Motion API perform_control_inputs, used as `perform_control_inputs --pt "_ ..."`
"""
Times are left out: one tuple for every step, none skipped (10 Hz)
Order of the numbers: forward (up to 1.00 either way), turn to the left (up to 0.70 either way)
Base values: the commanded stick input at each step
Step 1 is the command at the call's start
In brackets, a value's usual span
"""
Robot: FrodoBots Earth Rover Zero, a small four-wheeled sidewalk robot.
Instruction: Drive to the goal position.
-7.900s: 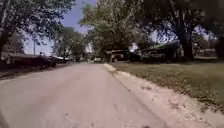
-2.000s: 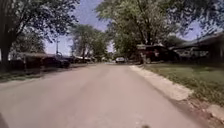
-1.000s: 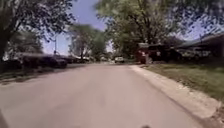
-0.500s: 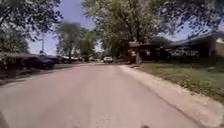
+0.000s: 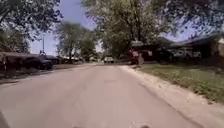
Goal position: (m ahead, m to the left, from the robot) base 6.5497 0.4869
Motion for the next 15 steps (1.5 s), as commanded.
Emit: perform_control_inputs --pt "0.70 0.00" --pt "0.70 0.00" --pt "0.70 0.00" --pt "0.70 0.00" --pt "0.70 0.00" --pt "0.70 0.00" --pt "0.70 0.00" --pt "0.70 0.00" --pt "0.70 0.00" --pt "0.70 0.00" --pt "0.70 0.00" --pt "0.70 0.00" --pt "0.70 0.00" --pt "0.70 0.00" --pt "0.70 0.00"
